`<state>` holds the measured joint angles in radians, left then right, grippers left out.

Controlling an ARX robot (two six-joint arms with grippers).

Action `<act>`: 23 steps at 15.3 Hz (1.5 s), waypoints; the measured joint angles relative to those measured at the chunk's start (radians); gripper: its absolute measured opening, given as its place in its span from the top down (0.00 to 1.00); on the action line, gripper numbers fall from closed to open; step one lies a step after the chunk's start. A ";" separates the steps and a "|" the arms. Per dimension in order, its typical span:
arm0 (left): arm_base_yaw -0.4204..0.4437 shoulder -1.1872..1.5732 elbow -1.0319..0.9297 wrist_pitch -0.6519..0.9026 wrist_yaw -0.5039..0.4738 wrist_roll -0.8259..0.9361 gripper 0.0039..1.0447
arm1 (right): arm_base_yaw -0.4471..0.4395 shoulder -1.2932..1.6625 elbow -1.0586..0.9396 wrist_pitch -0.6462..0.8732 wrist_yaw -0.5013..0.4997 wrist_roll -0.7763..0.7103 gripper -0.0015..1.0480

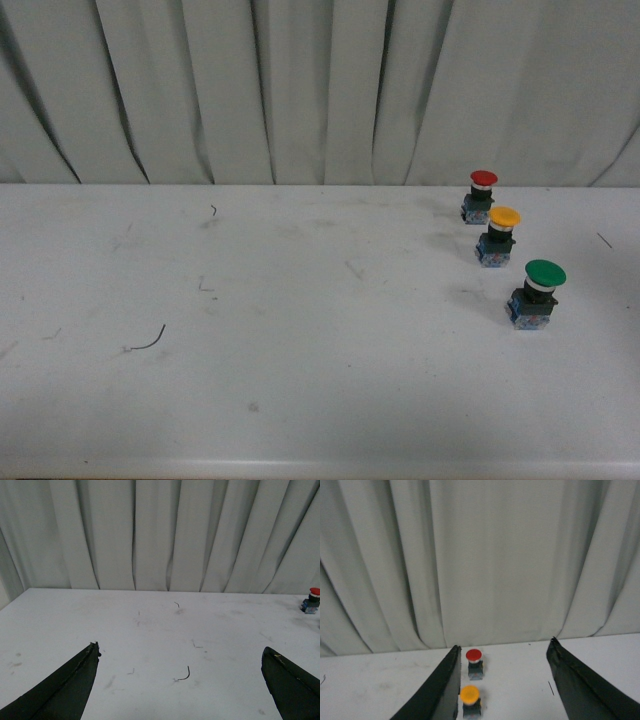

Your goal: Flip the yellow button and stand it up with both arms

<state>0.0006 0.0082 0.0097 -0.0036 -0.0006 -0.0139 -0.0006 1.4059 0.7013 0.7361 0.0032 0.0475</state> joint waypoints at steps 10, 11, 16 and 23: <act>0.000 0.000 0.000 0.000 0.000 0.000 0.06 | 0.000 -0.674 -0.623 -0.092 -0.003 -0.042 0.98; 0.000 0.000 0.000 0.000 0.000 0.000 0.06 | 0.000 -0.703 -0.634 -0.112 -0.003 -0.043 0.98; 0.000 0.000 0.000 0.000 0.000 0.000 0.06 | 0.000 -0.806 -0.690 -0.171 -0.003 -0.043 0.98; 0.000 0.000 0.000 0.000 0.000 0.000 0.06 | 0.000 -1.075 -0.690 -0.403 -0.003 -0.044 0.98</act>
<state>0.0006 0.0082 0.0097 -0.0036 -0.0006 -0.0139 -0.0002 0.3313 0.0113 0.3328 0.0002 0.0036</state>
